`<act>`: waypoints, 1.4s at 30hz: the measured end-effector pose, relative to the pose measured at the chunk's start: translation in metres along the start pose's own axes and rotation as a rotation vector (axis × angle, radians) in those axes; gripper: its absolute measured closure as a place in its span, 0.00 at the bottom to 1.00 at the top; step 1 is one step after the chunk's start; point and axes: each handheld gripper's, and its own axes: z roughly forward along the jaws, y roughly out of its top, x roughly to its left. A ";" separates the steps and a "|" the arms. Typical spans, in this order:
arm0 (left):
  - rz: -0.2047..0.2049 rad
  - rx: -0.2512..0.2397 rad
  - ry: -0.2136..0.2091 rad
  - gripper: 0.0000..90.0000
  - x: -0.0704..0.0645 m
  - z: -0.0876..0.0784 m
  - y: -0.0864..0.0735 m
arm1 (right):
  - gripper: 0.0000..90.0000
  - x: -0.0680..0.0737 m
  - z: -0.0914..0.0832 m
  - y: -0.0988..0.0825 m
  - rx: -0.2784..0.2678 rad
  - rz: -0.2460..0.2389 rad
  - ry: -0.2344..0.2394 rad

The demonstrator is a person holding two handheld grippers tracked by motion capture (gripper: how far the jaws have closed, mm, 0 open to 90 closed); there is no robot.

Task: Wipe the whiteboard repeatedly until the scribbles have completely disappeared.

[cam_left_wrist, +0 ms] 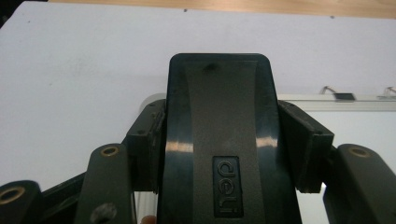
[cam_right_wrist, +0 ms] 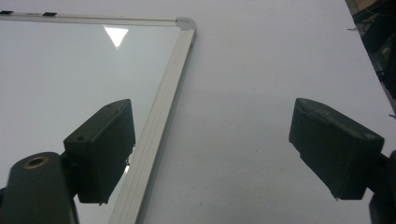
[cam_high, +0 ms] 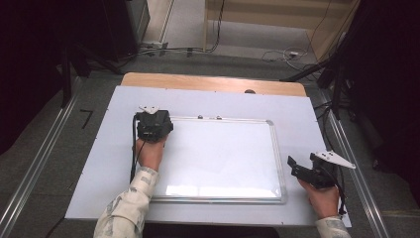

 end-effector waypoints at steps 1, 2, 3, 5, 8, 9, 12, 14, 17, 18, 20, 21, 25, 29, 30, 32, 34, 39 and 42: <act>0.003 0.005 0.004 0.45 0.001 0.002 0.000 | 0.15 0.000 0.000 0.000 0.000 0.000 0.000; 0.003 0.011 0.015 0.45 0.003 0.004 -0.001 | 0.15 0.000 0.000 0.000 0.000 -0.001 0.000; 0.000 0.014 0.020 0.45 0.004 0.006 -0.002 | 0.15 0.000 0.000 0.000 0.001 -0.001 0.000; 0.002 0.025 0.034 0.45 0.005 0.009 -0.004 | 0.15 0.000 0.000 0.000 0.000 -0.001 0.000; 0.002 0.031 0.048 0.45 0.006 0.014 -0.008 | 0.15 0.000 0.000 0.000 0.000 0.000 0.000; 0.009 0.040 0.049 0.45 0.007 0.015 -0.008 | 0.15 0.000 0.000 0.000 0.001 0.000 0.000; 0.015 0.046 0.053 0.45 0.007 0.017 -0.010 | 0.15 -0.001 0.000 0.000 0.000 -0.001 -0.001; 0.016 0.042 0.057 0.45 0.006 0.018 -0.010 | 0.15 0.000 0.000 0.000 0.000 -0.002 -0.001; 0.014 0.051 0.057 0.45 0.006 0.021 -0.010 | 0.15 0.000 0.000 0.000 0.000 -0.001 -0.001; 0.012 0.054 0.059 0.45 0.006 0.022 -0.011 | 0.15 0.000 0.000 0.000 0.000 -0.002 -0.001; 0.019 0.065 0.056 0.45 0.006 0.024 -0.011 | 0.15 0.000 0.000 0.000 0.001 -0.001 -0.002; 0.019 0.067 0.053 0.45 0.005 0.025 -0.012 | 0.15 0.000 0.000 0.000 0.001 -0.001 -0.001; 0.037 0.078 0.060 0.45 0.004 0.028 -0.014 | 0.15 -0.001 0.001 0.000 0.001 -0.003 -0.002; 0.041 0.081 0.063 0.45 0.003 0.030 -0.015 | 0.15 -0.001 0.001 0.000 0.001 -0.004 -0.001; 0.041 0.080 0.062 0.45 0.003 0.030 -0.015 | 0.15 -0.001 0.001 -0.001 0.002 -0.004 -0.001; 0.042 0.078 0.063 0.45 0.003 0.030 -0.015 | 0.15 -0.001 0.001 -0.001 0.005 -0.002 0.000; 0.044 0.078 0.059 0.44 0.002 0.030 -0.015 | 0.15 -0.001 0.001 -0.001 0.004 -0.002 0.000; 0.052 0.077 0.040 0.35 0.003 0.028 -0.015 | 0.15 -0.001 0.002 -0.001 0.004 -0.001 -0.001; 0.039 0.061 0.019 0.34 0.004 0.023 -0.013 | 0.15 -0.001 0.002 -0.001 0.006 0.000 -0.001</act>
